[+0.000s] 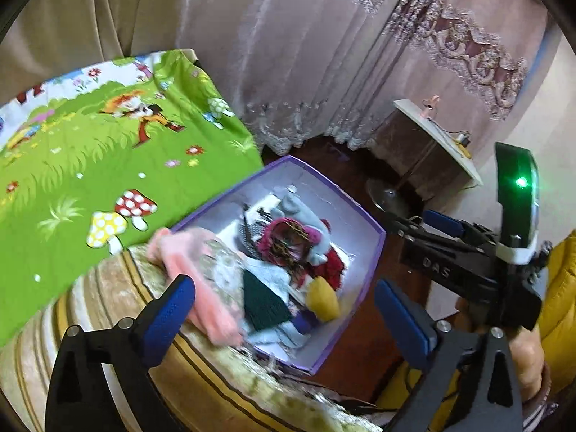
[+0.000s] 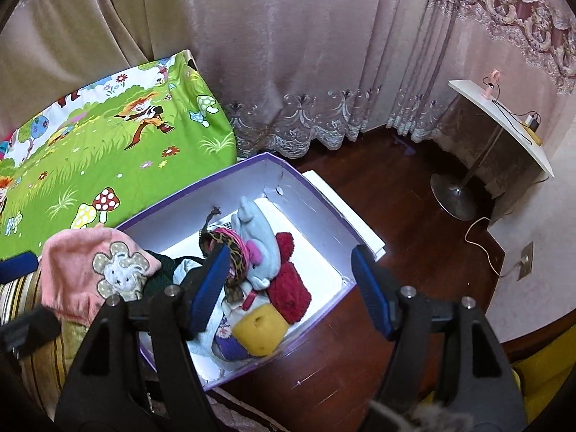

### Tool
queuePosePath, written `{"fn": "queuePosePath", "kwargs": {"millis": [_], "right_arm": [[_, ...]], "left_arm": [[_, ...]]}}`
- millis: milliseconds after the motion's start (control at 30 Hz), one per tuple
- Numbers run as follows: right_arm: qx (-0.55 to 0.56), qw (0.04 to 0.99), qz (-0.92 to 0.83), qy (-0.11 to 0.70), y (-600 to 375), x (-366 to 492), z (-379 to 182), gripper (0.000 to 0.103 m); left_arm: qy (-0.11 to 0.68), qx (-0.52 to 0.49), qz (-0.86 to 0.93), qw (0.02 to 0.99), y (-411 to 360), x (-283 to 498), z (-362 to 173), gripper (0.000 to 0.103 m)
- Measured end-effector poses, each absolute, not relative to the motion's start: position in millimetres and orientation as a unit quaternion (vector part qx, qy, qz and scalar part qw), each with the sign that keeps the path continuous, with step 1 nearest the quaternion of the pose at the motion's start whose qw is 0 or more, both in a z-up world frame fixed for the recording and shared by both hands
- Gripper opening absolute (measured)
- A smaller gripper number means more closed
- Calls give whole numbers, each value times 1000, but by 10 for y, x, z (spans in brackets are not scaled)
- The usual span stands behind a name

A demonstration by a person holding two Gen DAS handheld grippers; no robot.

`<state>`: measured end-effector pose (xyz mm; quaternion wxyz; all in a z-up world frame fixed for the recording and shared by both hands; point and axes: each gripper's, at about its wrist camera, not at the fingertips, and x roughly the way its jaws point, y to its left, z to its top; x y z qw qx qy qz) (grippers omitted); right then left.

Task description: Organize soft objects

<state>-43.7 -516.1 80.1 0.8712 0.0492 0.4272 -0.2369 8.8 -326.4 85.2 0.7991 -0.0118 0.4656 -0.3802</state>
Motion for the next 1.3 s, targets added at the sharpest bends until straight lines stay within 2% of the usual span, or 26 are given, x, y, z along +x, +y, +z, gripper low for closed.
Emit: {"fn": "queuePosePath", "kwargs": {"millis": [1300], "right_arm": [[52,872,-237,425,-5209,-515,824,73]], "left_arm": [[461,-1,-355,813,-3255,83,857,103]]}}
